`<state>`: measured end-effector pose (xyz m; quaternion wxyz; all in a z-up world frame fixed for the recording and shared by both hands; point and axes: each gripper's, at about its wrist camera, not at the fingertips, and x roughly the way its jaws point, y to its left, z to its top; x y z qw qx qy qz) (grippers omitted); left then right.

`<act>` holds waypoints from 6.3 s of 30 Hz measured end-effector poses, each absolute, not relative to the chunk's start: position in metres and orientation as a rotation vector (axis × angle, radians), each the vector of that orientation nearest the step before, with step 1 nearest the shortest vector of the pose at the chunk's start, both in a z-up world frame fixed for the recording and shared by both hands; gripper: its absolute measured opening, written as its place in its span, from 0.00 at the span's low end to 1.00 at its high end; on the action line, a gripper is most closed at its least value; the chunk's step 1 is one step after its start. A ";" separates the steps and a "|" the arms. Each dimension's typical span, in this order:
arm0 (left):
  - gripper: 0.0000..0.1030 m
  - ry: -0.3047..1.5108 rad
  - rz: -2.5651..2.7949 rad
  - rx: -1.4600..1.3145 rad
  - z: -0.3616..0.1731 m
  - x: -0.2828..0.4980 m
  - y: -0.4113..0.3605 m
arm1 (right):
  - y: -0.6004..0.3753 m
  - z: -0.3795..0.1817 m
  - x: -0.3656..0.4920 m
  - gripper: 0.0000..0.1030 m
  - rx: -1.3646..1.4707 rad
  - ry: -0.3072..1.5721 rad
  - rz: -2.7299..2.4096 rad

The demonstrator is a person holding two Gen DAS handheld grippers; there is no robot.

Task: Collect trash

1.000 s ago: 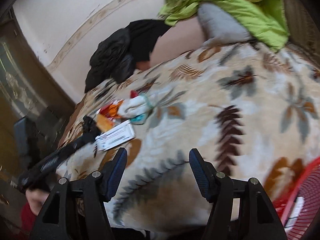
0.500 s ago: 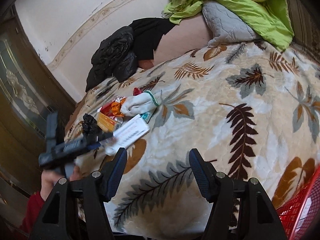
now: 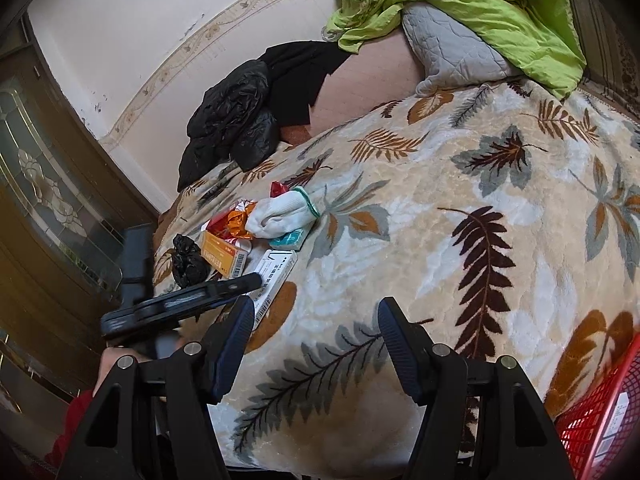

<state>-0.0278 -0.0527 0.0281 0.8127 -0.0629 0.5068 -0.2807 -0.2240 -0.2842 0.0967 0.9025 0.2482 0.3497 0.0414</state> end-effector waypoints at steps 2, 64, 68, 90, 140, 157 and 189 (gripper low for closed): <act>0.67 1.048 -0.577 -0.036 0.029 -0.038 -0.067 | -0.283 0.097 -0.223 0.66 0.508 0.723 0.084; 0.49 0.624 -0.263 0.063 0.110 -0.148 0.019 | -0.205 0.100 -0.171 0.20 0.304 0.673 0.182; 0.49 0.631 -0.208 0.055 0.101 -0.156 0.025 | -0.201 0.101 -0.186 0.20 0.278 0.663 0.186; 0.49 0.658 -0.166 0.094 0.084 -0.143 0.024 | -0.192 0.095 -0.176 0.20 0.261 0.683 0.191; 0.49 0.649 -0.173 0.125 0.084 -0.144 0.016 | -0.193 0.093 -0.177 0.20 0.266 0.686 0.195; 0.49 0.647 -0.178 0.134 0.083 -0.147 0.013 | -0.193 0.093 -0.177 0.20 0.267 0.686 0.195; 0.49 0.635 -0.196 0.138 0.083 -0.152 0.003 | -0.194 0.095 -0.179 0.20 0.277 0.681 0.194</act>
